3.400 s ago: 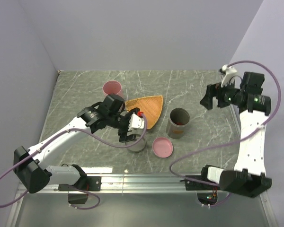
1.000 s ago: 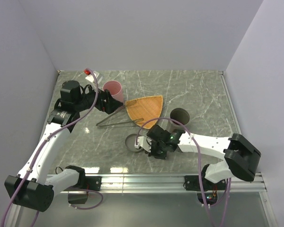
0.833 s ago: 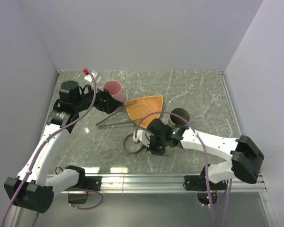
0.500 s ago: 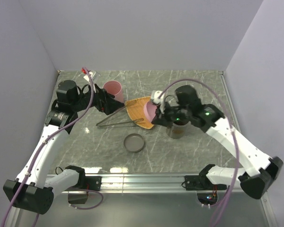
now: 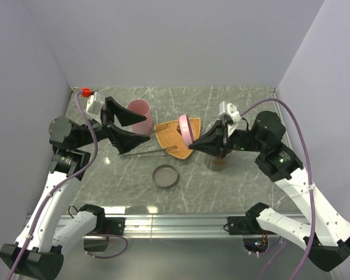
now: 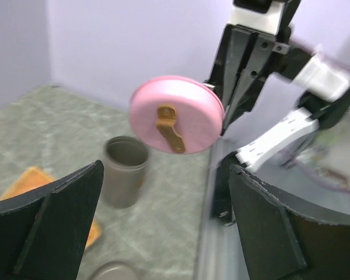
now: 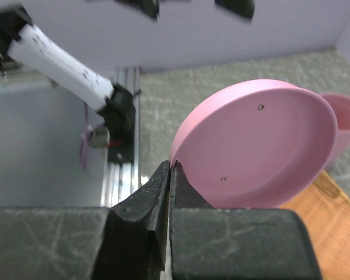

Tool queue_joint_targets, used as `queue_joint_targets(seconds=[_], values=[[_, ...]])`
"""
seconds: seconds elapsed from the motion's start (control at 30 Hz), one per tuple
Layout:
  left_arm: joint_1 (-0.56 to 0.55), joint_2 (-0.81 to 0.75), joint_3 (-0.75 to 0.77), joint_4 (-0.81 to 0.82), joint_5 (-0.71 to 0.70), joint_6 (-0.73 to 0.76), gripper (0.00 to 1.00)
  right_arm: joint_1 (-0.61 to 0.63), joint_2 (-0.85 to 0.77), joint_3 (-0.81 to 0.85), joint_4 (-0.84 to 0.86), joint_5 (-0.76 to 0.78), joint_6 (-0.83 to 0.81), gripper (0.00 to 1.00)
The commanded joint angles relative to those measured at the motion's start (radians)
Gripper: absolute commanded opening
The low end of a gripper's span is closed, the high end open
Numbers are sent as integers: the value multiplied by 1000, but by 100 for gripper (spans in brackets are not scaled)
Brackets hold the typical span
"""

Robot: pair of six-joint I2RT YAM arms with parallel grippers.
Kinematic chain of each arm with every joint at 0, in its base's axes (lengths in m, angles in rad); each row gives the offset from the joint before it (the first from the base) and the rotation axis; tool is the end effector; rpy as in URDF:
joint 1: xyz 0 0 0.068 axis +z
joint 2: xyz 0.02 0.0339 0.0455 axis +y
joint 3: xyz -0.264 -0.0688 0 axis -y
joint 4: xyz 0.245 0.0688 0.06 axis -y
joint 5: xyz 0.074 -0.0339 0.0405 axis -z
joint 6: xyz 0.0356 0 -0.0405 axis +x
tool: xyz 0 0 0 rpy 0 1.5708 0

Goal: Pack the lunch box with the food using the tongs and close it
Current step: Pick up the box lid from the center of the board.

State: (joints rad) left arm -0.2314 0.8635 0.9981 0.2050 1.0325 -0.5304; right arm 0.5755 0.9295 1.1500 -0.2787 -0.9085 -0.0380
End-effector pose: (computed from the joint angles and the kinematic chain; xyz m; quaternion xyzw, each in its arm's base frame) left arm 0.1586 -0.0688 0.4372 0.3237 0.5566 -0.5286 0.5532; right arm 0.1389 0.1236 0.4316 -0.4844 0.5322 0.4714 0.5098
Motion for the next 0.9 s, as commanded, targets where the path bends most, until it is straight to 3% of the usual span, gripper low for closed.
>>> queue_joint_targets(seconds=[0.0,0.2,0.27,0.47,0.63,0.87], values=[[-3,2,-55,403,40,-380,95,0,-28,-9,390,2,251,0],[-23,41,-26,499,-89,-636,98,15,41,74,492,23,427,0],[-37,49,-1,505,-129,-661,98,26,72,96,484,26,440,0],[-108,84,22,449,-199,-628,95,69,104,91,515,56,466,0],[-141,111,19,373,-252,-594,83,78,120,112,515,60,471,0],[-170,140,13,421,-256,-590,78,93,132,128,503,59,454,0]])
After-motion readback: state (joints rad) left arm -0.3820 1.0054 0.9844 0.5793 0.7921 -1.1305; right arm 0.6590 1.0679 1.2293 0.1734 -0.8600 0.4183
